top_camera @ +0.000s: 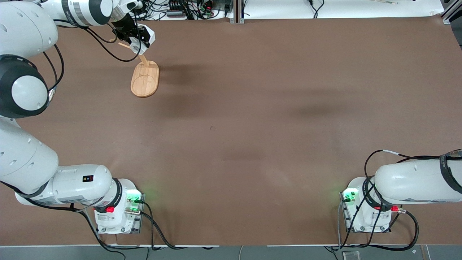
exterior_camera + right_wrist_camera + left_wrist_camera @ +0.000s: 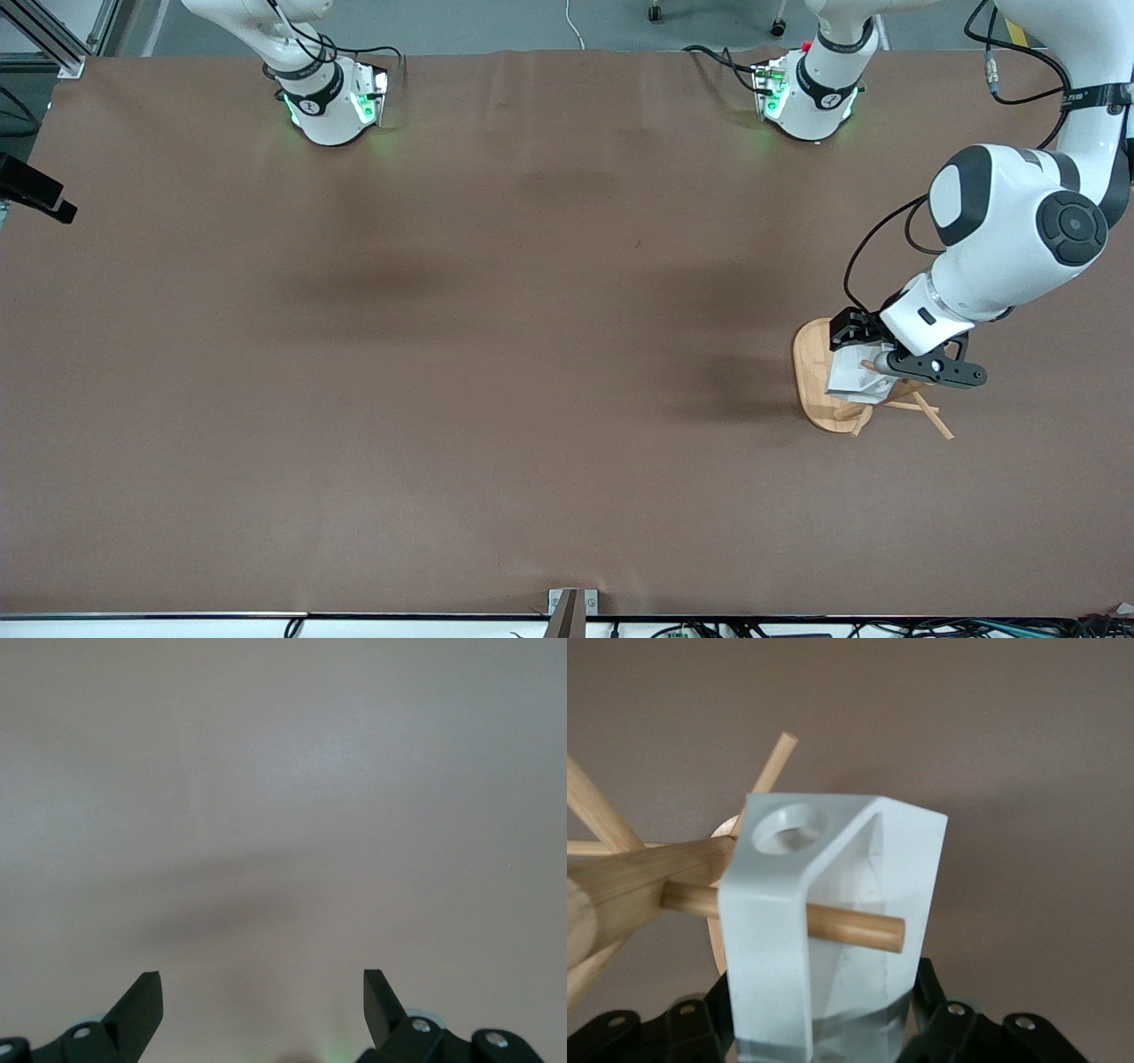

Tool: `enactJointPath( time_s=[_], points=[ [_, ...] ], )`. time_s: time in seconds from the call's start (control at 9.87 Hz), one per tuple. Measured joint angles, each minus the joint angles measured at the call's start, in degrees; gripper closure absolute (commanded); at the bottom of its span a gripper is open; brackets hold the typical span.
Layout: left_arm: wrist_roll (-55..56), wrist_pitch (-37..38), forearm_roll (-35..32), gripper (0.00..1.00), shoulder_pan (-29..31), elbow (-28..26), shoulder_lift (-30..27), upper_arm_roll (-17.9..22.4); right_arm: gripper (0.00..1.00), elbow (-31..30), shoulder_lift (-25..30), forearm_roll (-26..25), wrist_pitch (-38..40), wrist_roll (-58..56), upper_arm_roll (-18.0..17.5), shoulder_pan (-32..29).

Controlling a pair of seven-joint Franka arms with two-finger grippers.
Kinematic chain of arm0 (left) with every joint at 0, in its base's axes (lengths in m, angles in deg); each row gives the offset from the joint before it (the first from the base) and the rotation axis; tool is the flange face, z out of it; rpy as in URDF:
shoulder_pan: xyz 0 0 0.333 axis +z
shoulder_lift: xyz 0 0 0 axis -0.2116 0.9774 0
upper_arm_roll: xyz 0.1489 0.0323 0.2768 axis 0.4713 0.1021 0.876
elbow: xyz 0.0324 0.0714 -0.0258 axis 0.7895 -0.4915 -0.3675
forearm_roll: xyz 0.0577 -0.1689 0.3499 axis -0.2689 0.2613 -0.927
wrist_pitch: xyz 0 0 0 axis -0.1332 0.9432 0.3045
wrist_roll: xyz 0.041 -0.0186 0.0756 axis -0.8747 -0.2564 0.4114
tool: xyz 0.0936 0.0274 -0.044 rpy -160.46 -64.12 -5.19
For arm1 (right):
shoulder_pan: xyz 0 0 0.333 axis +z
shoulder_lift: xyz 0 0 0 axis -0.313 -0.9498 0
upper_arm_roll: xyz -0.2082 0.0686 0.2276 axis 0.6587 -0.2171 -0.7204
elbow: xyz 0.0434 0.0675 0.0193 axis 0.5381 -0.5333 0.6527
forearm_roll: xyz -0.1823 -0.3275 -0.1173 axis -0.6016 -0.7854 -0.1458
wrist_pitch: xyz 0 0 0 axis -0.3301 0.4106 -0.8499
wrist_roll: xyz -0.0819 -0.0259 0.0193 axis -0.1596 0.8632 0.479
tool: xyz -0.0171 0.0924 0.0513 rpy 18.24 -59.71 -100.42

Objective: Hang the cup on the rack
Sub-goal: 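Lower the cup with the left gripper onto a rack dowel, then open the left gripper and raise it away from the rack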

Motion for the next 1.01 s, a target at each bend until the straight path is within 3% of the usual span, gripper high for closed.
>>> enactJointPath(
  time_s=[0.61,1.01],
  points=[
    [2.5,0.8,0.2,0.0,-0.1,1.5,-2.1,0.0,0.0,0.0,0.0,0.0,0.0,0.0,0.0,0.0],
    [2.6,13.6,0.2,0.0,-0.2,7.0,-9.6,0.3,0.0,0.0,0.0,0.0,0.0,0.0,0.0,0.0]
  ],
)
